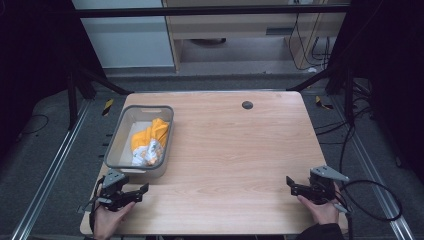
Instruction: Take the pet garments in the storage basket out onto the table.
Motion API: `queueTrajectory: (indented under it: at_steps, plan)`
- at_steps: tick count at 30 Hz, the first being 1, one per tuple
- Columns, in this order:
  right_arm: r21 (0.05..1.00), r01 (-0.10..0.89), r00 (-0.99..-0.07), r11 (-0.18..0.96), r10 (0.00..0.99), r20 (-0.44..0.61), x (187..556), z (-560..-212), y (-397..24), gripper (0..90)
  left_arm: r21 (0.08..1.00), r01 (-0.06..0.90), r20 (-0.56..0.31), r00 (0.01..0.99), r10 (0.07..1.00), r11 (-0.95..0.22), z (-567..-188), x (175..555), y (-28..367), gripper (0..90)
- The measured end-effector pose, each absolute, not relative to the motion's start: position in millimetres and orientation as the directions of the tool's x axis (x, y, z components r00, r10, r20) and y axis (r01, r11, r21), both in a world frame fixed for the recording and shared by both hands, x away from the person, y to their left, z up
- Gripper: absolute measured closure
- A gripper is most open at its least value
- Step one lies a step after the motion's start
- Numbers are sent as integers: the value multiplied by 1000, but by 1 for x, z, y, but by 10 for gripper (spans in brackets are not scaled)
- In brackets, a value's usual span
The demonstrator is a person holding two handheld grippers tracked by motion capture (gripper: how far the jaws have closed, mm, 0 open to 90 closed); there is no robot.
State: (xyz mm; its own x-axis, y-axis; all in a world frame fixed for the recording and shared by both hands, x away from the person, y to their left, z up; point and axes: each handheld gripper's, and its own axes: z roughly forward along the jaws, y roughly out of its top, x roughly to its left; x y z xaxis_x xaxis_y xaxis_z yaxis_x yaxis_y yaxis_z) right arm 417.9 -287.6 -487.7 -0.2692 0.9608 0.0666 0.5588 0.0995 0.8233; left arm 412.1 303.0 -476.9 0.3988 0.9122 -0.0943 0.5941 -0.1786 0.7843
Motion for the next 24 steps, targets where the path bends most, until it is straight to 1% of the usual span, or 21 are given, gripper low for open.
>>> queueTrajectory:
  at_steps: [9,24]
  plan:
    - [826,550,-283,121,958,48,417,-488,-285,70,799,576,-81,387,919,-172,-471,409,303,188]
    - [828,540,-314,151,949,31,416,-489,-282,82,837,538,-123,357,926,-97,-451,404,308,210]
